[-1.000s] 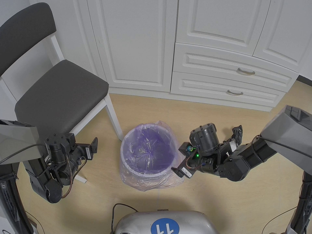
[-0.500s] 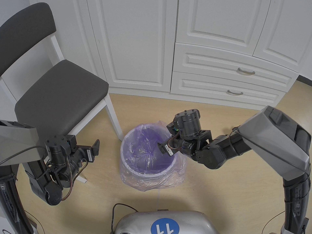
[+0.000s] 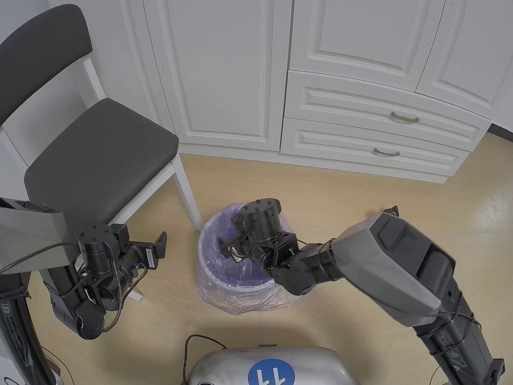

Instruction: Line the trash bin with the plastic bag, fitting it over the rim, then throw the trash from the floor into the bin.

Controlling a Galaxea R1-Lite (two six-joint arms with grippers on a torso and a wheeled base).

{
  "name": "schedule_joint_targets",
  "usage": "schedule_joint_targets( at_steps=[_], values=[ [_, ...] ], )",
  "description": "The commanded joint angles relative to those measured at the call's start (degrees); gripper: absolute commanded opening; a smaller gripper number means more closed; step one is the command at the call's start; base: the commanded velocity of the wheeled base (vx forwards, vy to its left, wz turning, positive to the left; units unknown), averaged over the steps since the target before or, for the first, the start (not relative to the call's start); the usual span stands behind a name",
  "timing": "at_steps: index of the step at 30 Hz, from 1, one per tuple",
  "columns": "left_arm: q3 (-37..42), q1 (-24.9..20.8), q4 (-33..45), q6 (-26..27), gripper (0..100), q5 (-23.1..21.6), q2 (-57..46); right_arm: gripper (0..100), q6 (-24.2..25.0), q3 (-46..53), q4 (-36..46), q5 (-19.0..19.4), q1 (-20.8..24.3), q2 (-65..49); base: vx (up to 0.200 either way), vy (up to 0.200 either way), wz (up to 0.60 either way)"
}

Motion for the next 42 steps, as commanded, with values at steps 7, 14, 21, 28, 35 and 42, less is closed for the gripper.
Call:
schedule_joint_targets(
  at_steps=[7,14,21,28,35,42],
  values=[
    [-0.50,0.65,0.01,-0.02,100,0.08,-1.04,100,0.22,-11.22,-0.51,-0.08,2.92,11.33,0.000,0.000,0.00],
    [-0.50,0.56,0.01,-0.02,100,0.08,-1.13,100,4.18,-14.90,-0.51,0.10,6.09,12.56,0.000,0.000,0.00],
    [-0.41,0.65,0.01,-0.02,100,0.08,-1.40,100,8.66,-14.90,-0.86,0.01,8.11,10.01,0.000,0.000,0.00],
    [-0.32,0.65,0.01,-0.02,100,0.08,-1.57,100,3.48,-12.45,0.98,-4.83,3.01,5.97,0.000,0.000,0.00],
    [-0.50,0.65,0.01,-0.10,100,0.00,-1.22,100,2.25,-9.20,1.33,-5.09,0.37,6.41,0.000,0.000,0.00],
    [-0.50,0.65,0.01,-0.10,100,0.00,-1.22,100,2.07,-9.20,1.60,-5.09,-0.51,7.11,0.000,0.000,0.00]
  ],
)
